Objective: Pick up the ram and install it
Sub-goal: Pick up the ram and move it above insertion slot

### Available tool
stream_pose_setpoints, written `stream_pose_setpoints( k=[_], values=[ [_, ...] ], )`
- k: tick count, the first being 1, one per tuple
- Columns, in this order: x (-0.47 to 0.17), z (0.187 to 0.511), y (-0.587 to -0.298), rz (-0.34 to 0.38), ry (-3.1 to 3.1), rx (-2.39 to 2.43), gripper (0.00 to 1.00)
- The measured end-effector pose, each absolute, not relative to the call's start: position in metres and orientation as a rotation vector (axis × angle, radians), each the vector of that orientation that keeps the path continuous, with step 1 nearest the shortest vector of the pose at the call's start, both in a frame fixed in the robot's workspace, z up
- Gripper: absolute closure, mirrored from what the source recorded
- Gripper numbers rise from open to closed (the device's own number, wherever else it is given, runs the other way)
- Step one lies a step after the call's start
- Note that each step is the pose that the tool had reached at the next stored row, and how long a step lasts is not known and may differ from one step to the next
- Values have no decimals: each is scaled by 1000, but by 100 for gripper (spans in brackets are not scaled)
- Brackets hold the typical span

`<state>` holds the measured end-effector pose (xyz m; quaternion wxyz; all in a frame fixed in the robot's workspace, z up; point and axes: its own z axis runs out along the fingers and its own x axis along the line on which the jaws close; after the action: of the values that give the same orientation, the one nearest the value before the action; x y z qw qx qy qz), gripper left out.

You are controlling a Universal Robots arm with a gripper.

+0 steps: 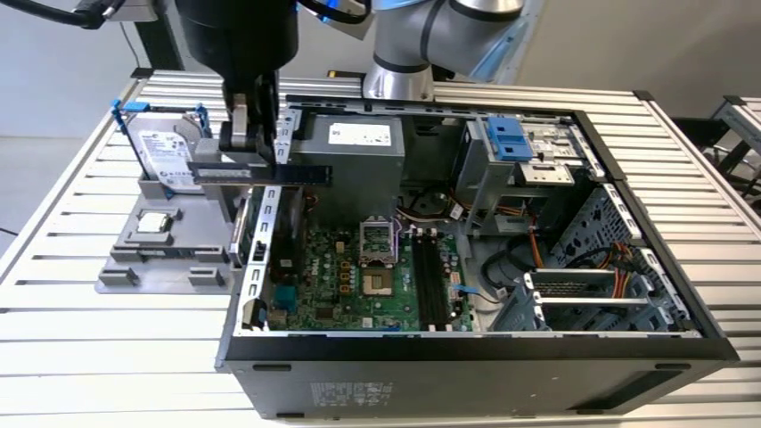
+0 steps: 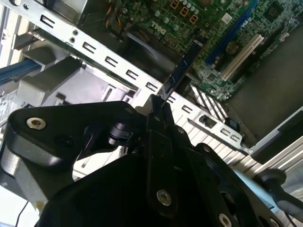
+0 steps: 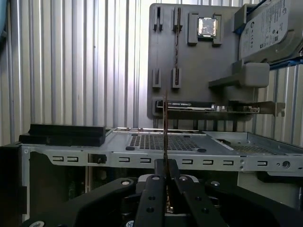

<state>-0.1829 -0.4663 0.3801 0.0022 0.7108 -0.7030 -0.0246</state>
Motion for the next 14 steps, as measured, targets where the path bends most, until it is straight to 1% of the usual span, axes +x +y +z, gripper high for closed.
stream_pose_setpoints(
  k=[14],
  values=[
    [-160,380,-466,-77,-2206,2230,100]
  ],
)
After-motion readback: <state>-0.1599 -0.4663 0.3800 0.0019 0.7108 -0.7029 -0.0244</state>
